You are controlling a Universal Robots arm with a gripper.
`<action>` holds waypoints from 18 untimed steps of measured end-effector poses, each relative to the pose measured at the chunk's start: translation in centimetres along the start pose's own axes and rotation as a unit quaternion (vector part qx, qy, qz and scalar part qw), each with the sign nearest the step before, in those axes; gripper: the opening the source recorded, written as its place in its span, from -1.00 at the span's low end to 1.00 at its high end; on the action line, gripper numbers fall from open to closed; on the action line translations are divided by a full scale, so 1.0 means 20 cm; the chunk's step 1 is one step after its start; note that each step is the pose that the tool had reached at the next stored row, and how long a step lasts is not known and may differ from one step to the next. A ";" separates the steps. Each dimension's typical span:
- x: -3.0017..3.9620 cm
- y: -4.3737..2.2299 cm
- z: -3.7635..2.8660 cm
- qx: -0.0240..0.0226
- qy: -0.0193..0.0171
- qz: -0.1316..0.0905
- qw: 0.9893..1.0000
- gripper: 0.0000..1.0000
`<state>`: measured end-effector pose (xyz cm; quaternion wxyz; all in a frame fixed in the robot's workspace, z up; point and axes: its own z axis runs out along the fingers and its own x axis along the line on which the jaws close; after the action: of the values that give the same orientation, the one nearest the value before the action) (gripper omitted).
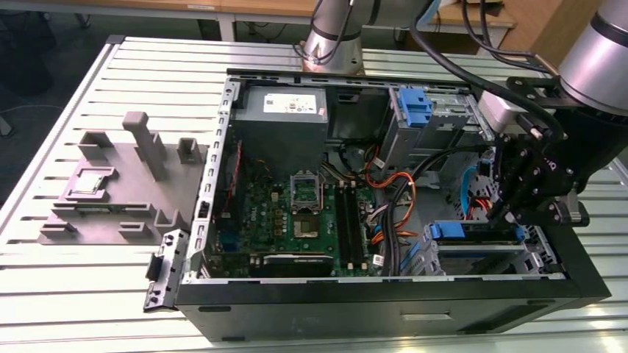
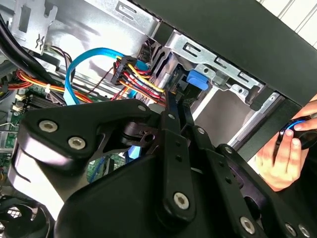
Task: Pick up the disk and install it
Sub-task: 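Insert the first disk wire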
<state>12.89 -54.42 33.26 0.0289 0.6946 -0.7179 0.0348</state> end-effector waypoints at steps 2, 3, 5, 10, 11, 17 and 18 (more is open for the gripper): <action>-0.003 0.001 -0.001 0.000 0.000 0.000 1.000 -0.66; -0.005 0.001 0.000 0.000 -0.001 0.001 1.000 -0.66; -0.007 0.003 -0.001 0.000 -0.001 0.001 1.000 -0.66; -0.009 0.011 0.000 0.000 -0.003 0.001 1.000 -0.66; -0.009 0.011 0.000 0.000 -0.003 0.001 1.000 -0.66; -0.009 0.011 -0.005 0.000 -0.003 0.001 1.000 -0.66; -0.009 0.011 -0.005 0.000 -0.003 0.002 1.000 -0.66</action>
<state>12.68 -54.23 33.34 0.0269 0.6936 -0.7191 0.0327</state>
